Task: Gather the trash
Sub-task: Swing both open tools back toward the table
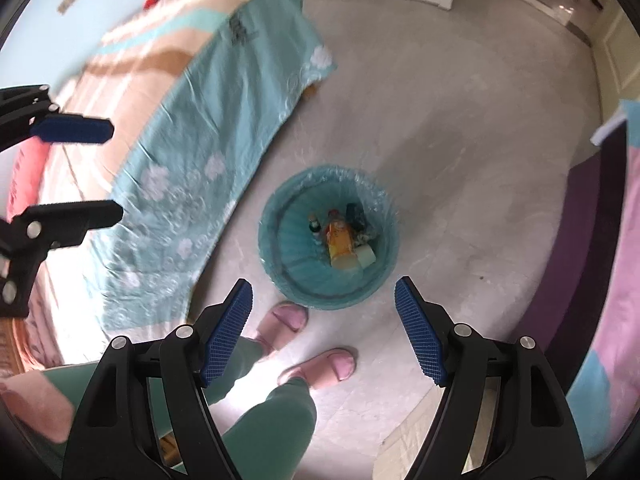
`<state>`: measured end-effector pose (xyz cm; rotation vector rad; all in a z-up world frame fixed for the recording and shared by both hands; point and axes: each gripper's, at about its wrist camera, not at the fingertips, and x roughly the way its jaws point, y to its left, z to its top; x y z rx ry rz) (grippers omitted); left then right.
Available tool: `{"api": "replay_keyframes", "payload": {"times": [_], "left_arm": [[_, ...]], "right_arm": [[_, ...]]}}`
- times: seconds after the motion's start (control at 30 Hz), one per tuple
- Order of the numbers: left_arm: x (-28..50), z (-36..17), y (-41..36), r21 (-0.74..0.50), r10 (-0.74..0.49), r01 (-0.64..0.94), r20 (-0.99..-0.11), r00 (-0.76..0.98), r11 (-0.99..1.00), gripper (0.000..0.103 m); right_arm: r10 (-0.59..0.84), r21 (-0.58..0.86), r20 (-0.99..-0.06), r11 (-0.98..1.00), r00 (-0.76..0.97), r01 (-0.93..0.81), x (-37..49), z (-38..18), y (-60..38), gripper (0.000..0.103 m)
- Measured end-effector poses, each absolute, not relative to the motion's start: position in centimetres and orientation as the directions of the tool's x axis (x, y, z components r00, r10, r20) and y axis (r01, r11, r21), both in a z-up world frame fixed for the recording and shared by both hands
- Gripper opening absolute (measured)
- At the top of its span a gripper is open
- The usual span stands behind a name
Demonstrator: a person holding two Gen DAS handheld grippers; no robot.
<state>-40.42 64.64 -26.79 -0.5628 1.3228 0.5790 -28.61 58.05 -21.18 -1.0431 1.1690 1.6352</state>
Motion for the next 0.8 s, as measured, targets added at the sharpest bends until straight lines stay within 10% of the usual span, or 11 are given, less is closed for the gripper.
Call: {"api": "replay_keyframes", "payload": {"times": [0.47,0.8], "left_arm": [[-34.2,-9.4,61.3,0.041,0.189,-0.407,-0.925,0.329,0.912,0.094],[-21.1,-4.0,48.4,0.101,0.069,0.044,-0.881,0.468,0.994,0.096]], "right_arm": [[0.482,0.301,-0.843,0.054,-0.239,-0.952,-17.1,-1.7,44.6,0.088],[0.54,0.271,-0.841,0.486,0.041,-0.831,-9.1,0.9,24.7,0.089]]}}
